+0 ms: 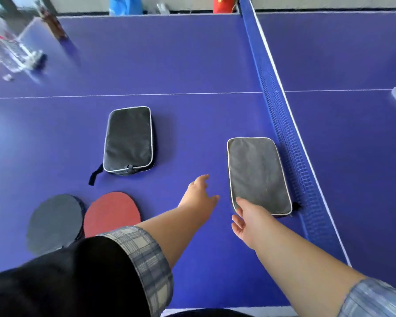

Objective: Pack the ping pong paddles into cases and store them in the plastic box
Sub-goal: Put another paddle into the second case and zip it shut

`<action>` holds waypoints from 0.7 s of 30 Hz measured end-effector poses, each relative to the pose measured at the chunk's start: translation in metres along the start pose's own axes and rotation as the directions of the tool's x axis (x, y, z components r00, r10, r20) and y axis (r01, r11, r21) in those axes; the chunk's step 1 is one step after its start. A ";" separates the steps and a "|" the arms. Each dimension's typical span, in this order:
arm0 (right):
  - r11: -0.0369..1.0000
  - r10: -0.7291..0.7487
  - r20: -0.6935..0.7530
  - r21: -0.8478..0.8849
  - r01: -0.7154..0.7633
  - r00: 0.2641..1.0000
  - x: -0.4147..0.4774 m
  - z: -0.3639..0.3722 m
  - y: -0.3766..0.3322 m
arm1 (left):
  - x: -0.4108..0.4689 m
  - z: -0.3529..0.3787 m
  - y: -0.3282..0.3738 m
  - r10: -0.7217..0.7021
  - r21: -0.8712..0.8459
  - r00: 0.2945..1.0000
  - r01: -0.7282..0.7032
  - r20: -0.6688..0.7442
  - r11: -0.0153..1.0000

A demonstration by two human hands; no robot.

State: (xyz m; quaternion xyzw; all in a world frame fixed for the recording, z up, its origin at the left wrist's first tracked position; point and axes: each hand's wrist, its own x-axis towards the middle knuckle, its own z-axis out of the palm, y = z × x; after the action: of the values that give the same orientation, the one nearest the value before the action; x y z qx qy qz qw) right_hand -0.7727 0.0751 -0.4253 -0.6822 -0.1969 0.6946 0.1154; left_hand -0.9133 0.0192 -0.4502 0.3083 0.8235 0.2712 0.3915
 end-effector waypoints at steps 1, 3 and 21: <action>0.999 -0.017 0.029 -0.044 0.019 0.999 -0.005 0.008 -0.002 | -0.011 -0.013 -0.007 -0.022 -0.025 1.000 0.021 -0.010 0.999; 0.987 -0.065 0.085 -0.141 0.077 0.994 -0.015 0.024 -0.005 | -0.034 -0.039 -0.022 -0.070 -0.041 0.997 0.068 -0.037 0.997; 0.634 -0.207 0.440 -0.620 0.462 0.874 -0.053 0.149 0.058 | -0.100 -0.158 -0.144 -0.223 -0.022 0.894 0.233 -0.388 0.972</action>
State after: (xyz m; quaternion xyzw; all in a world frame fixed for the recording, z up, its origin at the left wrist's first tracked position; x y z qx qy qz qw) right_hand -0.9120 -0.0169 -0.4041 -0.4981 -0.5894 0.6330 -0.0614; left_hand -1.0338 -0.1801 -0.4154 0.1547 0.9183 0.2686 0.2461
